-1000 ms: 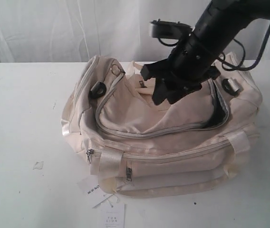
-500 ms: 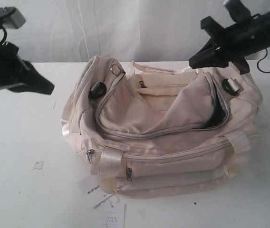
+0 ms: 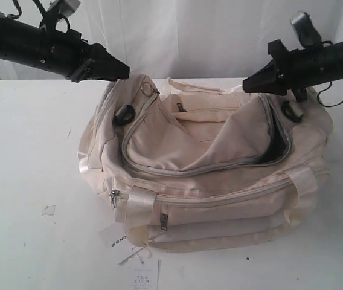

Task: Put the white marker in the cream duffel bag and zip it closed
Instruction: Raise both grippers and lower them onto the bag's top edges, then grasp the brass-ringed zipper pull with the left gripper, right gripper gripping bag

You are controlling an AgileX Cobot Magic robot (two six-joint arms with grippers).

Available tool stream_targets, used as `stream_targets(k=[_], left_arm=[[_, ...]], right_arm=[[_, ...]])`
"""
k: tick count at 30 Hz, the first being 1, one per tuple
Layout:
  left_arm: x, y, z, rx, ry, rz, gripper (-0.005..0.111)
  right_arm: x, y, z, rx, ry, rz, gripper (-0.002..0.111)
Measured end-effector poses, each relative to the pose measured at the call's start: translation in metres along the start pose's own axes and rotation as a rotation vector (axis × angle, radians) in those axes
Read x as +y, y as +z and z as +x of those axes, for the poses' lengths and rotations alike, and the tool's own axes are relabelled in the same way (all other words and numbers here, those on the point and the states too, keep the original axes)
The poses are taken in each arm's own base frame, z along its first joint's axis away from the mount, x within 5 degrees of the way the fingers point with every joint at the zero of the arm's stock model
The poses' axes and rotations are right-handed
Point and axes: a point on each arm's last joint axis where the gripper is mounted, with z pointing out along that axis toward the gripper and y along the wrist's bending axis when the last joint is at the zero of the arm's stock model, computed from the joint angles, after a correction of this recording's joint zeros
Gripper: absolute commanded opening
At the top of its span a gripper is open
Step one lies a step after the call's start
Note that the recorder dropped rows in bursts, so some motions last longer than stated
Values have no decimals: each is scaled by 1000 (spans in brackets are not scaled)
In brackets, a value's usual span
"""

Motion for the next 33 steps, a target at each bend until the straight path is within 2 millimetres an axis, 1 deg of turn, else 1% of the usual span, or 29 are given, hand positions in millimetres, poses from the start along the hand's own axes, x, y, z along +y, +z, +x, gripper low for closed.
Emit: stream_targets(k=[2, 3, 4, 6, 9, 12, 15, 17, 20, 23, 27, 29, 30, 33], left_arm=[[7, 6, -8, -18, 29, 3, 50], [8, 9, -11, -22, 47, 10, 50], [8, 14, -16, -24, 84, 35, 50], [8, 23, -19, -19, 112, 58, 50], [11, 39, -19, -3, 125, 85, 50], [18, 55, -15, 17, 112, 105, 50], [22, 61, -12, 40, 108, 134, 50], [23, 62, -12, 58, 121, 133, 50], [22, 61, -11, 126, 162, 98, 50], [21, 66, -3, 261, 254, 24, 50], [11, 77, 6, 388, 376, -31, 49], [5, 84, 7, 405, 415, -49, 45], [2, 87, 8, 408, 432, -55, 40], [-5, 94, 7, 392, 453, -72, 18]], right_arm=[[4, 10, 2, 27, -93, -13, 0], [4, 11, 0, 6, -112, -5, 0], [3, 11, -6, -52, -146, 19, 0], [2, 11, -13, -107, -183, 37, 0], [1, 13, -20, -152, -220, 17, 0], [0, 21, -20, -154, -230, -1, 0], [-5, 30, -17, -134, -244, -11, 0], [-8, 37, -14, -120, -246, -18, 0], [-14, 43, -11, -108, -239, -20, 0], [-16, 48, -9, -101, -234, -25, 0], [-19, 55, -7, -98, -251, -34, 0], [-17, 60, -6, -97, -289, -40, 0], [-17, 62, -5, -93, -319, -42, 0], [-13, 68, -3, -88, -407, -51, 0]])
